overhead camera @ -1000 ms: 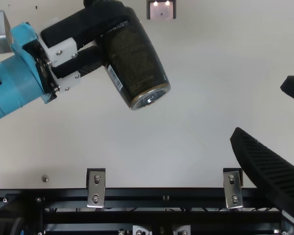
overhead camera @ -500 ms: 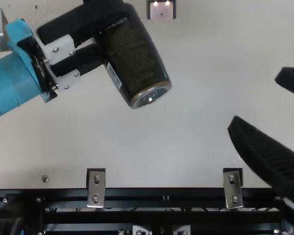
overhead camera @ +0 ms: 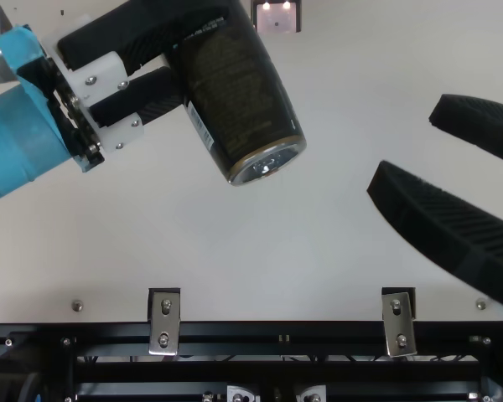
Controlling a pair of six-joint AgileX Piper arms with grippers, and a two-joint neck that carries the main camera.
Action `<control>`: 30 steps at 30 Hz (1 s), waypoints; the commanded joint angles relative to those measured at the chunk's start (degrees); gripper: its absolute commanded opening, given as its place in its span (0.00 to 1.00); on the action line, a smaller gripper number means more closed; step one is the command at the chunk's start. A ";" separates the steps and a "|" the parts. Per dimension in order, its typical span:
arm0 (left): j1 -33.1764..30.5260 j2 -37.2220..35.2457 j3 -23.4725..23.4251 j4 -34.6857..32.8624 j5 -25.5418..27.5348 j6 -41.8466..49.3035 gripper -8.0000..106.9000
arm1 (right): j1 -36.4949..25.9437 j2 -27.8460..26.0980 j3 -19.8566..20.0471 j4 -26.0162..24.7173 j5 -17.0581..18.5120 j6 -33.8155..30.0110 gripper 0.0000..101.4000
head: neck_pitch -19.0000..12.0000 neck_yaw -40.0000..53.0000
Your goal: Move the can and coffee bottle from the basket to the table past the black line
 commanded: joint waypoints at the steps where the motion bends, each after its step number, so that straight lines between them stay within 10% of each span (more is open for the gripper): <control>1: 0.00 0.00 0.00 0.00 0.00 0.00 0.16 | 0.36 -0.13 -0.31 -0.29 -0.18 0.63 1.00 | -0.01 0.39; 15: 0.00 0.00 0.00 0.00 0.00 0.00 0.16 | 2.87 4.72 1.52 13.65 -1.63 3.18 1.00 | -0.01 0.39; 30: 0.00 0.00 0.00 0.00 0.00 0.00 0.16 | 3.03 5.19 1.25 13.81 -3.08 3.99 1.00 | -0.01 0.39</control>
